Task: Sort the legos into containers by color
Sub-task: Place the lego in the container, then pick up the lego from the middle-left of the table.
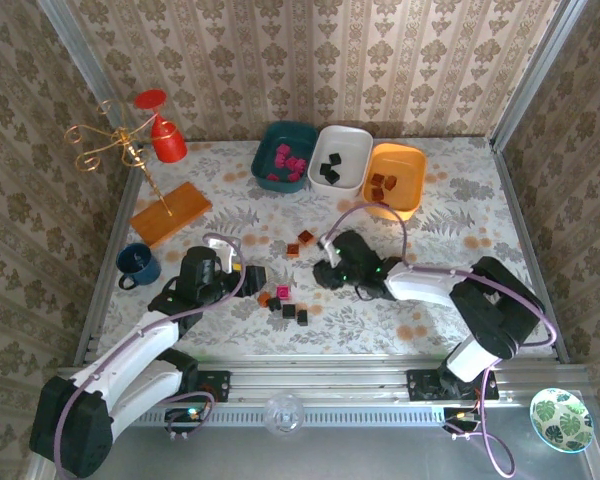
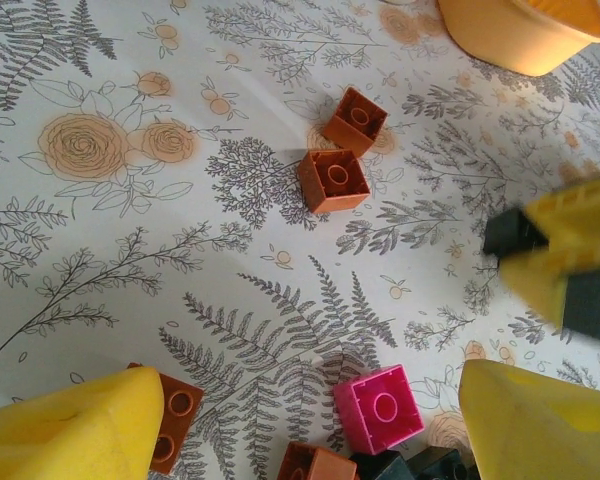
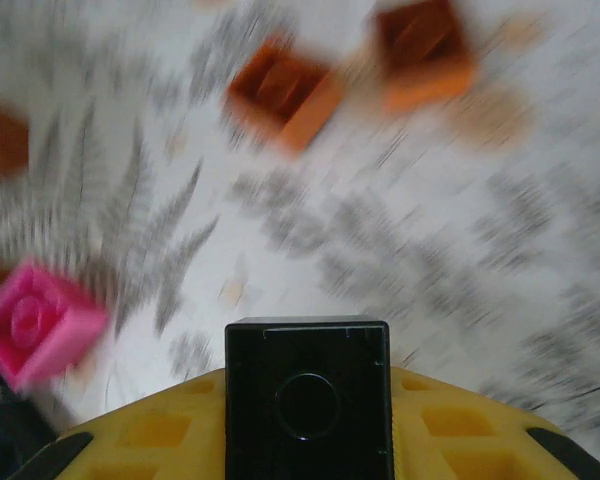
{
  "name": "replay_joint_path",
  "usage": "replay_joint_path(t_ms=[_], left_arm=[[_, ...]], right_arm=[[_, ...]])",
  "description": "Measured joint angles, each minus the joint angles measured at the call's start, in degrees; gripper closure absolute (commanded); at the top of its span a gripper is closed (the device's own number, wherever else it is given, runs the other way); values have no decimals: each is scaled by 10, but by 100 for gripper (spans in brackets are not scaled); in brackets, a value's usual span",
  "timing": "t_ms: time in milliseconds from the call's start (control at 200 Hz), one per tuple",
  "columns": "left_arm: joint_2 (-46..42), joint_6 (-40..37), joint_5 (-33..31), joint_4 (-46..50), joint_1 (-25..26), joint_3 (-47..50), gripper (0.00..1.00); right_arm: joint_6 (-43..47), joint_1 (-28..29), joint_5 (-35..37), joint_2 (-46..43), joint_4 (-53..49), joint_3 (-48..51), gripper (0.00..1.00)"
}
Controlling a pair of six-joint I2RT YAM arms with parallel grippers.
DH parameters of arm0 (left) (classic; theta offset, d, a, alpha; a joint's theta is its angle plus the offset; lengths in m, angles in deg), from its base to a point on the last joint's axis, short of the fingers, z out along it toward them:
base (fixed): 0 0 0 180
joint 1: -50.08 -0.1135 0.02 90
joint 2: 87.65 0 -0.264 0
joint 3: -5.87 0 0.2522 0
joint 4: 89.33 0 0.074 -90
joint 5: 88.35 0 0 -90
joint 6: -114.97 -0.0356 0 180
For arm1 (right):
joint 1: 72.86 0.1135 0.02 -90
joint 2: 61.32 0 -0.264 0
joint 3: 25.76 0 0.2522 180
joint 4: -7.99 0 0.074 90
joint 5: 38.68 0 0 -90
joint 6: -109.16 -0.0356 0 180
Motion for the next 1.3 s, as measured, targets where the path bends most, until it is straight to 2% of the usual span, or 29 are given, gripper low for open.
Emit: replay_joint_path(t_ms=[240,505,645,780,910,1040,1175,1300], left_arm=[[-8,15,12,-2,0,0,21],[-35,30,15,-4,1,0,21],[-47,31,13,3,1,-1,21],[-51,31,10,25,1,-9,21],[-51,30,3,39,1,-10,20],[-38,29,-14,53,1,-10,20],[-10,29,-47,85,0,-14,21],[19,29,-66,100,0,-15,22]], right_arm=[[-81,-99,10,17,51,-115,65],[-132,-166,57,189,67,-305,64],[-143,-188,71,284,22,-419,53],[-140,-201,72,323,-40,-497,34],[-116,-200,63,293,-69,-494,26],[-88,-179,36,196,-76,-413,21],[-54,-118,25,82,-78,-299,18],[-39,-61,25,30,-68,-204,17]])
